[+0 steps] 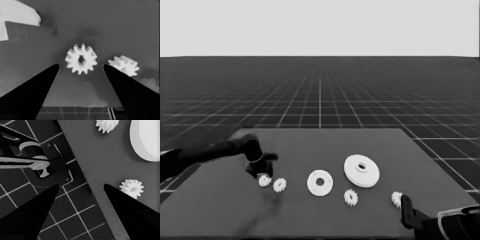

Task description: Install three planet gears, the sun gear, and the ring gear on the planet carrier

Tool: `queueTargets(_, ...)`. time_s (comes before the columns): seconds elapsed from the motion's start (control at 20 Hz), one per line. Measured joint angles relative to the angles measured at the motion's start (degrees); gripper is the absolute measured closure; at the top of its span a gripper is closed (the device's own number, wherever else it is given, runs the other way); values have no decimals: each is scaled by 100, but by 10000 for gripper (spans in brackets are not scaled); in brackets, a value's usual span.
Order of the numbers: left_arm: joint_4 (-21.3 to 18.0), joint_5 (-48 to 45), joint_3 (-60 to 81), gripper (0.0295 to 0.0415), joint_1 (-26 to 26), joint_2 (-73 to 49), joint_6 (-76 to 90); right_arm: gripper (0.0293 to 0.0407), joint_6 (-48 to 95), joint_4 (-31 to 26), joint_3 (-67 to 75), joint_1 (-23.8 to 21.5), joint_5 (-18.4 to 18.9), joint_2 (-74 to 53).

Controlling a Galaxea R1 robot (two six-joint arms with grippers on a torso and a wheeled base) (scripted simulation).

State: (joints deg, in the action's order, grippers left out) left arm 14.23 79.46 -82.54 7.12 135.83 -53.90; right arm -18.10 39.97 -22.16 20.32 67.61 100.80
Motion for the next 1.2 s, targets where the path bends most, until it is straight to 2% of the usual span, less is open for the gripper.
queueTargets(0.15, 191, -227, -338, 326, 312, 153, 113, 315, 0, 0, 0, 0, 0, 0)
queueTargets(0.4, 231, -284, -426, 326, 373, 192, 143, 315, 0, 0, 0, 0, 0, 0)
queueTargets(0.5, 233, -286, -431, 397, 375, 193, 145, 315, 0, 0, 0, 0, 0, 0)
queueTargets(0.9, 235, -287, -433, 398, 373, 194, 145, 315, 0, 0, 0, 0, 0, 0)
queueTargets(1.0, -280, 229, 219, 398, -325, -102, -85, 315, 0, 0, 0, 0, 0, 0)
queueTargets(1.05, -420, 332, 297, 398, -512, -139, -110, 315, 0, 0, 0, 0, 0, 0)
queueTargets(1.2, -587, 446, 351, 398, -716, -165, -125, 315, 0, 0, 0, 0, 0, 0)
